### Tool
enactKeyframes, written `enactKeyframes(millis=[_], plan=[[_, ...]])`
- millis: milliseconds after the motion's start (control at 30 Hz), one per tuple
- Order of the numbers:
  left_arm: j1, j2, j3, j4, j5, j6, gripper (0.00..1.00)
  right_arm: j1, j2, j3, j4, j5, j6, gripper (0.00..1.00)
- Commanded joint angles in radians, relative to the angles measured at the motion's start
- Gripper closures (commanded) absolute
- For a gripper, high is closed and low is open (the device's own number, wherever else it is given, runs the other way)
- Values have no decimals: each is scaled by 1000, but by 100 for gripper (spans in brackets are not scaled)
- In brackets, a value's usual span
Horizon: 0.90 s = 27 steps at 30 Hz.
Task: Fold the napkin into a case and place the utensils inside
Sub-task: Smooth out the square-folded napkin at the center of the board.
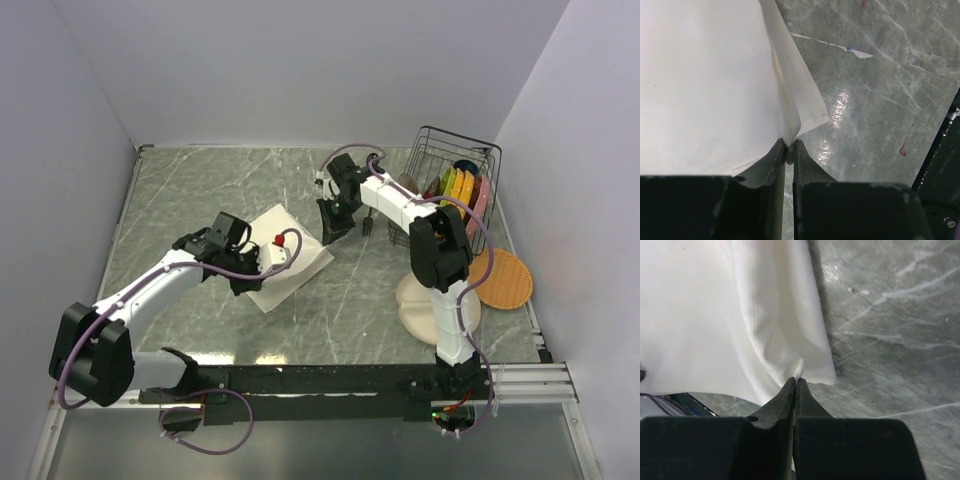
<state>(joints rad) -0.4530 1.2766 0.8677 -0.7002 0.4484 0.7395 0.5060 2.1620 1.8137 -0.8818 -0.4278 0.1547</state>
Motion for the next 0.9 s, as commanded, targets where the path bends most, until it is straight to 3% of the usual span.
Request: enactKeyframes(millis=[0, 67, 100, 233, 333, 467, 533, 633, 767, 867], plan=[[0, 39, -35, 36, 55, -6, 94, -4, -15, -34, 38, 35, 8, 99], [0, 58, -38, 73, 58, -32, 78, -4, 11, -24, 52, 55, 14, 97], [0, 73, -33, 80, 59, -44, 61, -6, 19, -21, 61, 61, 16, 93], [81, 78, 26, 71, 161, -110, 46, -12, 30, 10, 61, 63, 11, 79], [194, 121, 143, 100, 220, -211, 43, -14, 10, -13, 58, 40, 5, 72], [255, 333, 386, 215, 253, -479, 40, -14, -11, -45, 70, 29, 2, 73], [269, 423, 467, 235, 259, -550, 41, -17, -10, -57, 73, 21, 2, 79], [280, 565, 589, 289, 291, -670, 46, -23, -2, -59, 78, 6, 9, 83], [281, 728, 707, 344, 322, -808, 55, -23, -19, -77, 98, -16, 8, 75], [284, 808, 735, 398, 311, -857, 62, -23, -11, -83, 99, 9, -4, 80]])
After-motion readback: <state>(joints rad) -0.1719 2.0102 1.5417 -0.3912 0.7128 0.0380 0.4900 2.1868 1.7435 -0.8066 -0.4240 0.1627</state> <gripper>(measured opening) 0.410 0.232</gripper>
